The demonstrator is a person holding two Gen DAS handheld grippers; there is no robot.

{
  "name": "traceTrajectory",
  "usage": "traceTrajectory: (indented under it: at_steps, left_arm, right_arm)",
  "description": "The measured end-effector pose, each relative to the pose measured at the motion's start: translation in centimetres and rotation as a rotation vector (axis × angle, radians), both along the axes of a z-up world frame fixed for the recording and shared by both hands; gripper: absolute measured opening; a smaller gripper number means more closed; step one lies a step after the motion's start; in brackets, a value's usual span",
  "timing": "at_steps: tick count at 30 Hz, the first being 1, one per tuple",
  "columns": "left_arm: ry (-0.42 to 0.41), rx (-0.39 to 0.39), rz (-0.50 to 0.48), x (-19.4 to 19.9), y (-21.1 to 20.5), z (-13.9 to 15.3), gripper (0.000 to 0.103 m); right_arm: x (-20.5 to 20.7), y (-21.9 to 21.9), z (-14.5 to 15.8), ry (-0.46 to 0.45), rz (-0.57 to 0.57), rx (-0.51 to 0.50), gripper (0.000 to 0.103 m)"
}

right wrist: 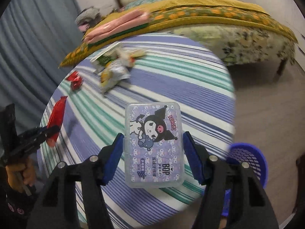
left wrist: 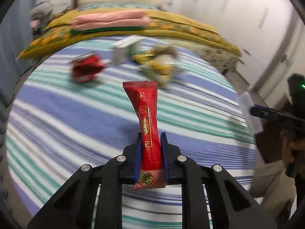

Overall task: Collect trash
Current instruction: 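Carry both items to the blue wastebasket and open both tools to drop them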

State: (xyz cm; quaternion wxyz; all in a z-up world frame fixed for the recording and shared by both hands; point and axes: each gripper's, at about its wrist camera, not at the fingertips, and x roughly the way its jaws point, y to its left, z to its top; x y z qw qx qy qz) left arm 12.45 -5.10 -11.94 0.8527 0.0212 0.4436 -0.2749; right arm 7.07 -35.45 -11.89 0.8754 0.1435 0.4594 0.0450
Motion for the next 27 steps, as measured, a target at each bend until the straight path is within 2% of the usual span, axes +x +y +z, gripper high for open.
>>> traceTrajectory:
  at_steps: [5,9,13,16,21,27]
  left_arm:
    - [-0.009,-0.048,-0.171,-3.7,-8.3,1.8,0.017]
    - [0.023,-0.085,-0.305,-6.2,-15.5,2.3,0.017]
    - [0.039,-0.068,-0.41,-8.6,-22.0,1.9,0.018]
    - [0.061,-0.049,-0.459,-9.8,-26.5,0.7,0.018]
    - [0.116,0.005,-0.499,-10.2,-32.9,-3.2,0.018]
    - [0.151,0.057,-0.522,-9.6,-36.5,-7.6,0.019]
  right_arm:
    - [-3.9,-6.9,-0.6,0.001,-0.138,-0.01,0.062]
    - [-6.2,-11.9,-2.3,0.03,-0.242,-0.01,0.062]
    - [-8.4,-16.3,-4.8,0.057,-0.339,0.002,0.062]
    - [-9.9,-18.8,-6.6,0.077,-0.396,0.018,0.062]
    - [-11.0,-21.4,-8.8,0.105,-0.451,0.057,0.062]
    - [-11.3,-23.0,-10.3,0.104,-0.479,0.098,0.063]
